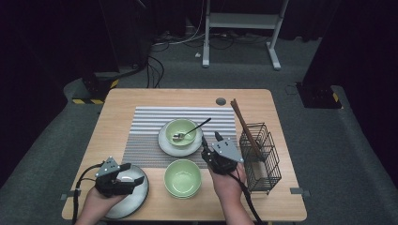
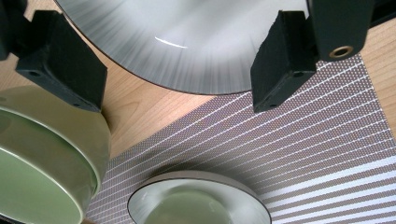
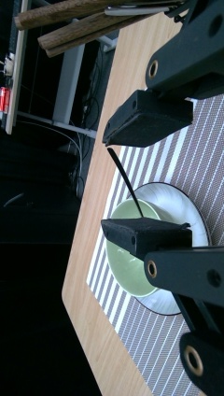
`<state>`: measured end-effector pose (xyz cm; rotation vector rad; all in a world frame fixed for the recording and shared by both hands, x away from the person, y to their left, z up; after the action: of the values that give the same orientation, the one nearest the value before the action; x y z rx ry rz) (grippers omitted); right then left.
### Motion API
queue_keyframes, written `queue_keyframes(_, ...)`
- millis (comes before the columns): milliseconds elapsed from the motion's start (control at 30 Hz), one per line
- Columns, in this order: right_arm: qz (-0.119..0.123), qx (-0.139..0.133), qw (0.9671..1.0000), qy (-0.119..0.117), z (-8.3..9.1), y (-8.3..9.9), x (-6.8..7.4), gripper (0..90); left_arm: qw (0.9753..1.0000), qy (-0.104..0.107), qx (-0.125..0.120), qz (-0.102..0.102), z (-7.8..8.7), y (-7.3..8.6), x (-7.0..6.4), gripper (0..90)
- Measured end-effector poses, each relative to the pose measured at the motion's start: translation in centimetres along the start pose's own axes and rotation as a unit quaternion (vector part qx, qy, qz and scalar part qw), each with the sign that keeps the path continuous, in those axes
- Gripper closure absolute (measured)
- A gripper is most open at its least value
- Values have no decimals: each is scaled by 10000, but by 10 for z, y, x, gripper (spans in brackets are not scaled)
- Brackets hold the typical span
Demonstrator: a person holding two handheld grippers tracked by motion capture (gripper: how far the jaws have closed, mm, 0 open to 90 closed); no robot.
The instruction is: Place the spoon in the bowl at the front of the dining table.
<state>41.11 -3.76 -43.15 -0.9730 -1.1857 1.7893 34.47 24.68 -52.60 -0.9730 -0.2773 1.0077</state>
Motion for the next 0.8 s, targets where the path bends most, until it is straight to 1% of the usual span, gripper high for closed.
queue_keyframes(67,10,14,10000,11,0,-2,0,521,10000,4,3,1,0,0,0,191)
queue_keyframes(267,-4,-61,10000,6,2,-11,-1,522,10000,17,-5,7,0,0,0,191)
queue_keyframes(367,65,-82,9999,72,3,-16,-4,525,10000,15,-3,7,0,0,0,191)
queue_keyframes(467,47,-110,9999,80,4,-18,-6,526,10000,26,-5,1,0,0,0,191)
queue_keyframes(600,32,-161,9998,136,5,-22,-11,525,10000,35,-9,10,1,0,-1,191)
queue_keyframes(667,-12,-169,9997,163,5,-24,-14,526,10000,28,-6,9,1,0,0,191)
queue_keyframes(800,-7,-206,9995,239,6,-28,-21,527,10000,44,1,-2,0,0,0,191)
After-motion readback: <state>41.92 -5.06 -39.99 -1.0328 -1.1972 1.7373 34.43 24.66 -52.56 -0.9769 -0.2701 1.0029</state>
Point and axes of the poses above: each handheld gripper's, and its own axes: z roughly backward along the jaws, y roughly out of its underside, x roughly to its left, the point moved 8 cm from there along -z, roughly forward along the jaws, and after that the axes turned 7 degrees about z, right-handed, at the moved point
